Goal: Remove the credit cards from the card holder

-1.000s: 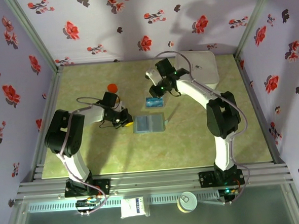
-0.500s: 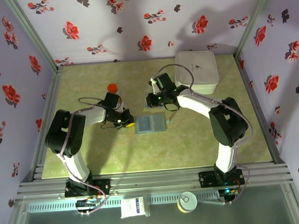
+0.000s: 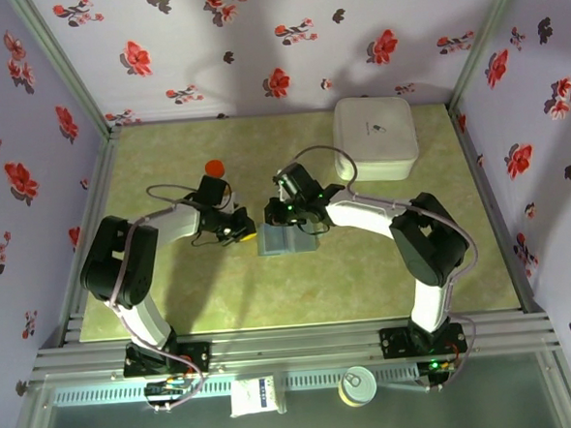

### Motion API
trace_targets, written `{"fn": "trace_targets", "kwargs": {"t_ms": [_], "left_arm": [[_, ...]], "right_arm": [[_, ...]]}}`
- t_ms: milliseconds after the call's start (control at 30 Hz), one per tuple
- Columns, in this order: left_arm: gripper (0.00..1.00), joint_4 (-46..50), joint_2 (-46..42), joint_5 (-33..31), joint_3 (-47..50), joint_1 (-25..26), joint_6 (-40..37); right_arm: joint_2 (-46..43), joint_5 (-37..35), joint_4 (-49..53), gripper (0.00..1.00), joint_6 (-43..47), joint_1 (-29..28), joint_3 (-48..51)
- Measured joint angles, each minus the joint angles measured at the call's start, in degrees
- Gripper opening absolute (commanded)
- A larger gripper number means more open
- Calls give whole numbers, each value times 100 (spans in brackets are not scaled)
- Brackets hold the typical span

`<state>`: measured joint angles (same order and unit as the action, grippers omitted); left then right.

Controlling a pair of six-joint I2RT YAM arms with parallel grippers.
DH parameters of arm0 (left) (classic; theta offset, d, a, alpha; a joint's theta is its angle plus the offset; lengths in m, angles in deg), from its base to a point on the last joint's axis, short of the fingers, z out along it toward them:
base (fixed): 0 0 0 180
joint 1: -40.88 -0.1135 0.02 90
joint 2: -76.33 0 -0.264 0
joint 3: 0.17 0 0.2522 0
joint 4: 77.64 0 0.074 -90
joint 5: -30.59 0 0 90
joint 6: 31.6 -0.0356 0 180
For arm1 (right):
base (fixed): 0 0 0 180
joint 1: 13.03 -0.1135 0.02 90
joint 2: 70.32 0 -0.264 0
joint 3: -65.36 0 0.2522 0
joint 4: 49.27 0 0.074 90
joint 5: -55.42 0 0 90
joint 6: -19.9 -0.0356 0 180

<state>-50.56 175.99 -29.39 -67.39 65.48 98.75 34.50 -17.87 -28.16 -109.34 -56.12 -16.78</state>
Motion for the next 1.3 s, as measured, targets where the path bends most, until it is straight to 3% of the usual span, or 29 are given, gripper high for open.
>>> {"fn": "trace_targets", "kwargs": {"t_ms": [567, 1300], "left_arm": [[1, -2, 90, -13, 114, 247, 83], [1, 15, 170, -87, 114, 247, 81]], "right_arm": [[195, 496, 50, 27, -787, 0, 24], [516, 417, 684, 27, -787, 0, 57]]}}
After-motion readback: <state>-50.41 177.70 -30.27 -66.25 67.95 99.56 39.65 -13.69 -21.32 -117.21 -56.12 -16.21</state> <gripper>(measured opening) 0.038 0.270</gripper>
